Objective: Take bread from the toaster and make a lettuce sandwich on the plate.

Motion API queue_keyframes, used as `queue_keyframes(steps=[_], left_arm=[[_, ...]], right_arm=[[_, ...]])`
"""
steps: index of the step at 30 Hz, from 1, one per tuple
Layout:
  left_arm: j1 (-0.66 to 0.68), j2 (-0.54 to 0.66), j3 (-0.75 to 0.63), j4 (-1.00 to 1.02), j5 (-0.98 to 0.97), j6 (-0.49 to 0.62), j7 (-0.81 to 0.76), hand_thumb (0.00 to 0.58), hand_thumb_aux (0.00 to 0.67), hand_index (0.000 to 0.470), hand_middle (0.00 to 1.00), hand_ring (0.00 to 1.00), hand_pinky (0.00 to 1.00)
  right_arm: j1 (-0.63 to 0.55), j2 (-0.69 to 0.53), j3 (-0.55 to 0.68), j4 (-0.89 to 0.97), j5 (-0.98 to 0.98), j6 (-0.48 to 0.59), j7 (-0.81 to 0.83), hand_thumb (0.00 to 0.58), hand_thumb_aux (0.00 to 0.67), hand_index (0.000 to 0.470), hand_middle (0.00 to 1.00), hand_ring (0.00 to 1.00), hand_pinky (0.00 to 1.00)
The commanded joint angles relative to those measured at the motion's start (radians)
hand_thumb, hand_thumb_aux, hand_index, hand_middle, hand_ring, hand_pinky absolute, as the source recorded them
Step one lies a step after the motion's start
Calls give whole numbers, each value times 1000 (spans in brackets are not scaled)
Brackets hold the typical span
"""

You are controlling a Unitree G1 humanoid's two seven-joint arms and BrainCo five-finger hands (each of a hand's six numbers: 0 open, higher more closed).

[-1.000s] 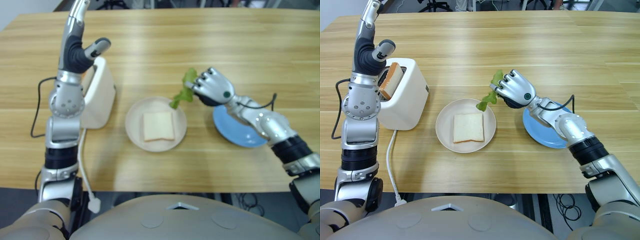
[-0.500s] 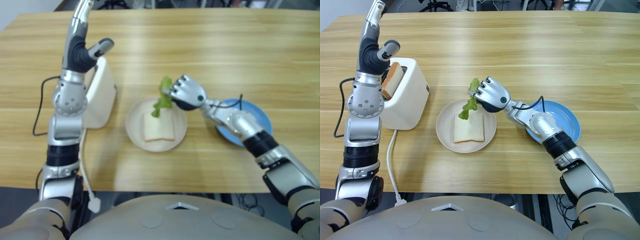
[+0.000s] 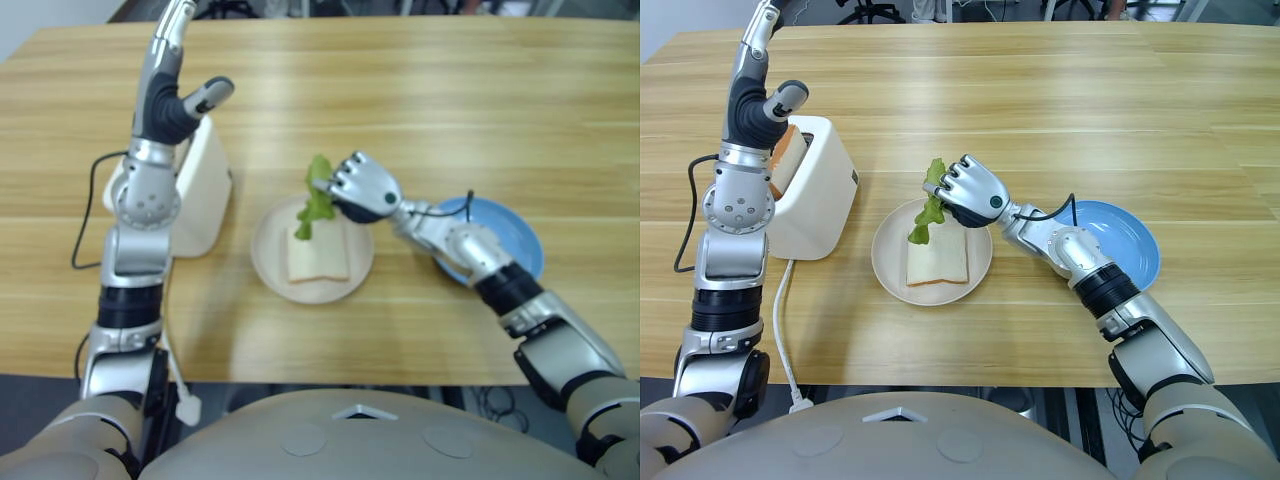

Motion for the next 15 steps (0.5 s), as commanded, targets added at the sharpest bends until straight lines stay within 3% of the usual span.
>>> queue_keyframes(steps=[1, 15], left_arm=[[-12, 4, -3, 24, -1, -6, -3, 0, 0, 0, 0, 0, 0], [-13, 0, -8, 17, -2, -4, -11, 0, 0, 0, 0, 0, 0]], right_arm=[[5, 8, 12, 14, 21, -15, 17, 580, 670, 460, 1000, 1000, 1000], [20, 30, 55, 82, 54, -57, 85, 580, 670, 460, 1000, 1000, 1000]])
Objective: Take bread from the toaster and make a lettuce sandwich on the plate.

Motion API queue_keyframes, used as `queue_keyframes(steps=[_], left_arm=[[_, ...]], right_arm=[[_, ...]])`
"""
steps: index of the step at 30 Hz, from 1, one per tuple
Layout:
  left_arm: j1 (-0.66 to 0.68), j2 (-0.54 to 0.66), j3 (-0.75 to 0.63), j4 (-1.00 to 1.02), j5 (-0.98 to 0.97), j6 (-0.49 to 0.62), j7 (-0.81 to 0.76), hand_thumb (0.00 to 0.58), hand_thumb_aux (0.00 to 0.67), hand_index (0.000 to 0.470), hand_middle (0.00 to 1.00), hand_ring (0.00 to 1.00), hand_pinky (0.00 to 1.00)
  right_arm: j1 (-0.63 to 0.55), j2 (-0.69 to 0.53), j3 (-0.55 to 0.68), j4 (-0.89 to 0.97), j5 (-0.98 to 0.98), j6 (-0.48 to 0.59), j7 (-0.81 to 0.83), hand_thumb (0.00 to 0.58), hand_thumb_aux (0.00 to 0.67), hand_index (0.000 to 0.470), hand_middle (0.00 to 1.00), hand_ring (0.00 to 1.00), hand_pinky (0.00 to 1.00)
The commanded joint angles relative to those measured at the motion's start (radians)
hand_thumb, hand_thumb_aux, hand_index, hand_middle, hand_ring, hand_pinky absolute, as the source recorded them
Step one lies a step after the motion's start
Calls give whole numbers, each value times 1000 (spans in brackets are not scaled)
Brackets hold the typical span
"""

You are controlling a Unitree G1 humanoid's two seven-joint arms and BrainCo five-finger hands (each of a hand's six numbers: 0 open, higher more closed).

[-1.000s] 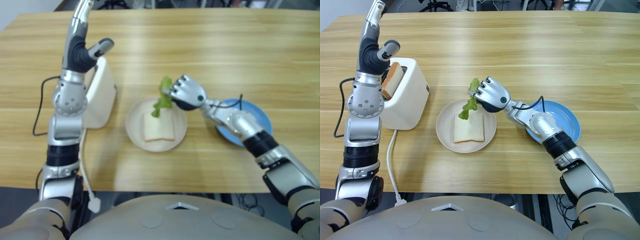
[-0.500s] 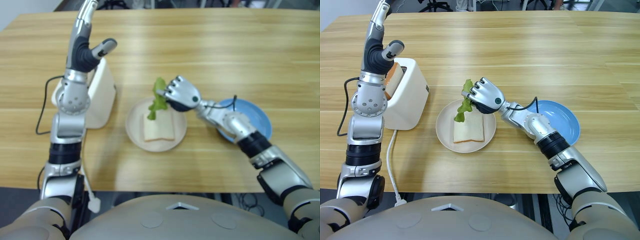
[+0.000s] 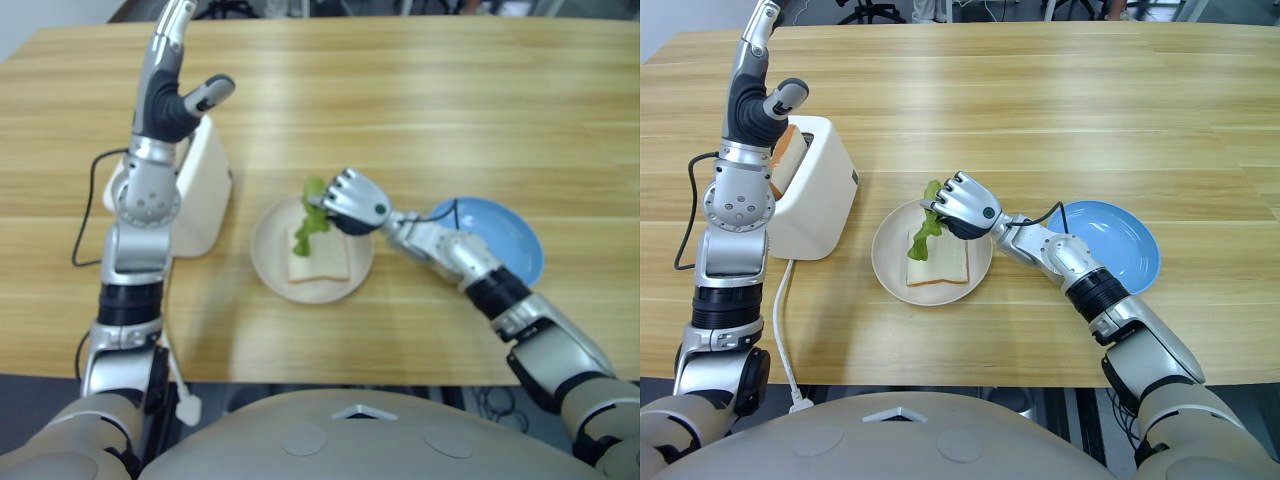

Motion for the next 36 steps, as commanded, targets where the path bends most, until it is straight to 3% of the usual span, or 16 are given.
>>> queue_keyframes(steps=[1, 7, 9, 10, 11, 12, 13, 14, 21, 36], left_arm=[[-4, 0, -8, 8, -1, 7, -9, 0, 0, 0, 0, 0, 0], [0, -3, -10, 2, -1, 11, -10, 0, 0, 0, 0, 0, 0], [2, -2, -10, -2, -1, 13, -11, 0, 0, 0, 0, 0, 0], [3, -2, -9, -3, -1, 13, -12, 0, 0, 0, 0, 0, 0], [3, -2, -9, -4, -1, 14, -12, 0, 0, 0, 0, 0, 0], [3, -2, -9, -4, -1, 14, -12, 0, 0, 0, 0, 0, 0], [3, -2, -9, -3, -1, 15, -12, 0, 0, 0, 0, 0, 0], [3, -2, -10, -3, 0, 14, -12, 0, 0, 0, 0, 0, 0], [6, 1, -6, -4, -1, 14, -15, 0, 0, 0, 0, 0, 0], [1, -6, -19, 4, 4, 11, -20, 0, 0, 0, 0, 0, 0]], right_arm=[[15, 2, 18, 12, 22, -18, 41, 580, 670, 460, 1000, 1000, 1000], [37, -8, 23, 23, 29, -26, 87, 580, 670, 460, 1000, 1000, 1000], [52, -24, 23, 29, 37, -28, 123, 580, 670, 460, 776, 776, 776], [60, -34, 22, 30, 38, -27, 142, 573, 596, 409, 573, 573, 573], [68, -44, 21, 34, 37, -24, 163, 573, 596, 409, 573, 573, 573], [73, -53, 23, 37, 29, -17, 180, 360, 257, 177, 0, 0, 0], [79, -63, 24, 40, 22, -11, 196, 360, 257, 177, 0, 0, 0], [85, -74, 25, 43, 23, -10, 215, 0, 0, 0, 0, 0, 0], [123, -138, 10, 21, 58, -33, 320, 0, 0, 0, 0, 0, 0], [158, -159, -24, -64, 108, -51, 335, 0, 0, 0, 0, 0, 0]])
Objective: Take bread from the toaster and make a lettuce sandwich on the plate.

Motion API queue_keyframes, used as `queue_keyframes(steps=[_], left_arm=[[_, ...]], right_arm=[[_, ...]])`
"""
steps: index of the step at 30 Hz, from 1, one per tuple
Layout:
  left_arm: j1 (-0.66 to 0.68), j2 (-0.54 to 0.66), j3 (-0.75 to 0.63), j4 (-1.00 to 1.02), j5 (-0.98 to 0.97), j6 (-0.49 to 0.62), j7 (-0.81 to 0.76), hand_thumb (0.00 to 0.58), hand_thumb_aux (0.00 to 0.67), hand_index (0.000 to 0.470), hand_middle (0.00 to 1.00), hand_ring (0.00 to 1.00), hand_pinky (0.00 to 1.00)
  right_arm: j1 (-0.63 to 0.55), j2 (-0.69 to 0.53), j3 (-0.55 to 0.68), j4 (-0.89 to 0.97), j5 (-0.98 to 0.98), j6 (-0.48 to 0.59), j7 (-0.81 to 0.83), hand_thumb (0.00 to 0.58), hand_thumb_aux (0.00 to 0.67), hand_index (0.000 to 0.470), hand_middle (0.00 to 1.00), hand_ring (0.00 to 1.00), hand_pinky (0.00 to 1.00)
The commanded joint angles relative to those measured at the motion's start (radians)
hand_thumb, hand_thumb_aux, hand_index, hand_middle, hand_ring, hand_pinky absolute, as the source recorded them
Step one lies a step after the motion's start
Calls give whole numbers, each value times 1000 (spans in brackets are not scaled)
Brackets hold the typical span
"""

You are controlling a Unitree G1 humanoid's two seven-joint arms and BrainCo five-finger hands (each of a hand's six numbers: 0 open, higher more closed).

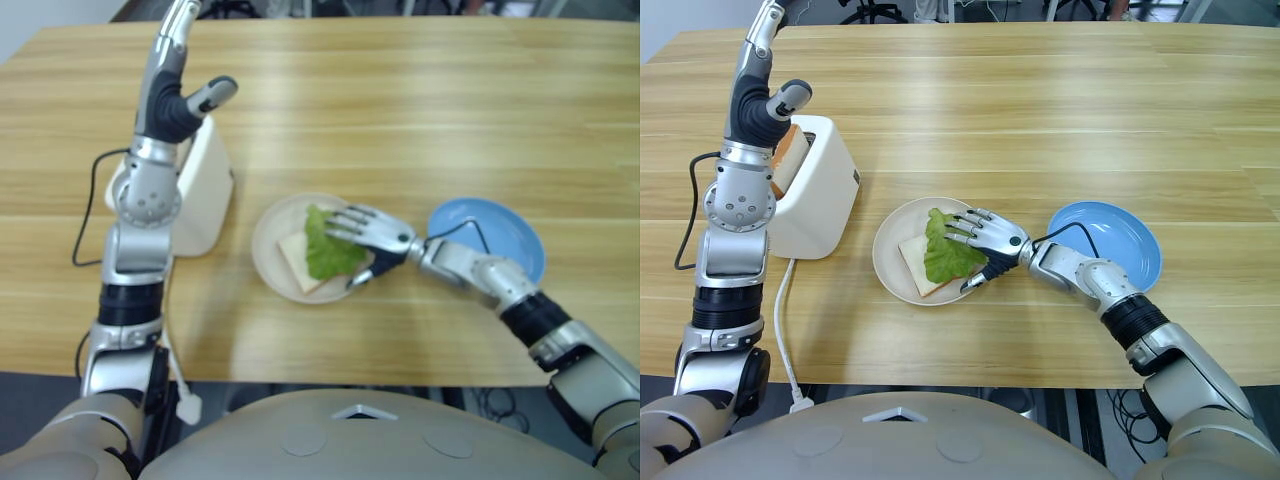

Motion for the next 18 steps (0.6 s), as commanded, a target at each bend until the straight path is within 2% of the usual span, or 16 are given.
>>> queue_keyframes(steps=[1, 5, 10, 14, 18], left_arm=[[0, -5, -14, 7, 3, 6, -6, 0, 0, 0, 0, 0, 0], [-4, -3, -15, 18, 1, 8, -11, 0, 0, 0, 0, 0, 0], [3, 50, 38, 32, -11, 24, -30, 0, 0, 0, 0, 0, 0], [45, 173, 113, 103, -14, 87, -86, 0, 0, 0, 0, 0, 0], [133, 345, 156, 207, 49, 120, -133, 0, 0, 0, 0, 0, 0]], right_arm=[[5, 1, -20, -18, 19, -4, 1, 0, 0, 0, 0, 0, 0], [21, -8, -55, -60, 60, -18, -20, 0, 0, 0, 0, 0, 0], [79, -75, -253, -165, 167, -22, -125, 0, 0, 0, 0, 0, 0], [176, -139, -459, -209, 257, -19, -214, 0, 0, 0, 0, 0, 0], [287, -179, -598, -226, 291, -21, -249, 0, 0, 0, 0, 0, 0]])
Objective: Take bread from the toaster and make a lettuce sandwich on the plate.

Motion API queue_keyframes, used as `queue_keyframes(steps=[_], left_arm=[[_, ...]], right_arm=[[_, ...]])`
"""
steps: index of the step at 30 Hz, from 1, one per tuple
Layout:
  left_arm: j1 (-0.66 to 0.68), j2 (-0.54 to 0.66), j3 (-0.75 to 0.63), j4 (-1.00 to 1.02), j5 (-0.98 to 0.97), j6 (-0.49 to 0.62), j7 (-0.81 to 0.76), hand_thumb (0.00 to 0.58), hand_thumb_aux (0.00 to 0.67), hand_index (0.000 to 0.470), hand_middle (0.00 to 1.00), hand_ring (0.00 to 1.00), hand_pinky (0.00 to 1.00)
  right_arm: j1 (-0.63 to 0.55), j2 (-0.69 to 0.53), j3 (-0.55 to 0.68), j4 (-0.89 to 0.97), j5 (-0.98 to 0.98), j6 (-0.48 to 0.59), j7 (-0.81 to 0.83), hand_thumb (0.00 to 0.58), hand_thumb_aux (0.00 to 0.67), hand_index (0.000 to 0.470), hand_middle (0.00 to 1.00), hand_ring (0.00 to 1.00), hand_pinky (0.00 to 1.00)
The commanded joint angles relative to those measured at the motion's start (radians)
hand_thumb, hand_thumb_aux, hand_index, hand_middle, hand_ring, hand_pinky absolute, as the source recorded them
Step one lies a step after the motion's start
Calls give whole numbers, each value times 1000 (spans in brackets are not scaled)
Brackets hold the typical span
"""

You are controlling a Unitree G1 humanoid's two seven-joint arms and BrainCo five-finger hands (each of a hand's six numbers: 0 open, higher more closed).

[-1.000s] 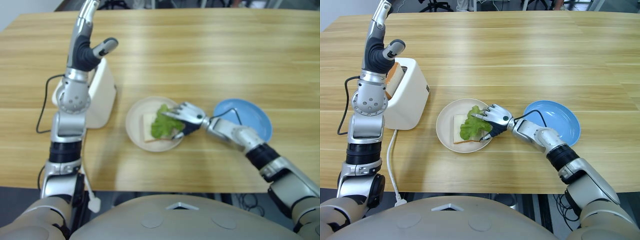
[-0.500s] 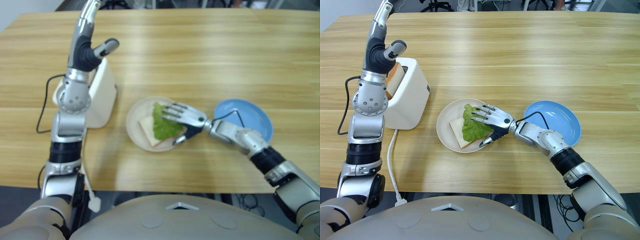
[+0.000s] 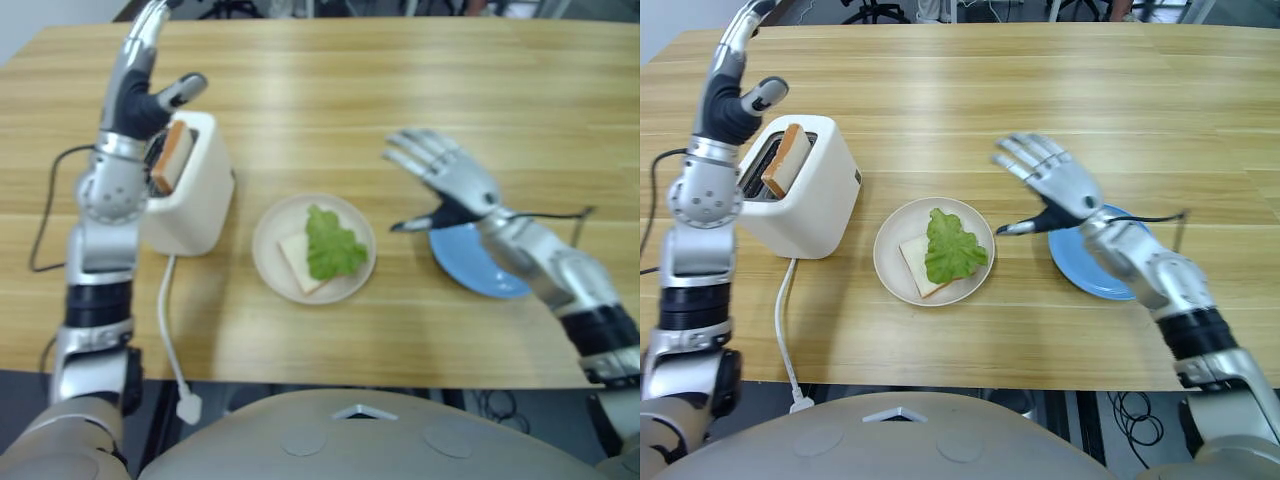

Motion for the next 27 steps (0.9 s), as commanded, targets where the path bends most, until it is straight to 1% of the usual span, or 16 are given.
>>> queue_keyframes(steps=[1, 5, 9, 14, 21, 27], left_arm=[[94, 138, 25, 90, 73, 31, -57, 0, 0, 0, 0, 0, 0], [182, 271, 3, 121, 136, 38, -122, 0, 0, 0, 0, 0, 0], [181, 334, -55, 166, 184, 40, -174, 0, 0, 0, 0, 0, 0], [144, 347, -116, 192, 212, 37, -208, 0, 0, 0, 0, 0, 0], [121, 317, -175, 153, 195, 42, -269, 0, 0, 0, 0, 0, 0], [106, 318, -231, 167, 248, 39, -274, 0, 0, 0, 0, 0, 0]], right_arm=[[90, -24, -101, -15, 30, -3, -25, 0, 0, 0, 0, 0, 0], [171, -31, -163, -21, 25, -5, -35, 0, 0, 0, 0, 0, 0], [223, -23, -198, -48, 15, 7, -35, 0, 0, 0, 0, 0, 0], [227, -7, -202, -75, -3, 30, -23, 0, 0, 0, 0, 0, 0], [209, 13, -176, -73, -36, 55, -16, 0, 0, 0, 0, 0, 0], [217, 18, -176, -83, -50, 68, -19, 0, 0, 0, 0, 0, 0]])
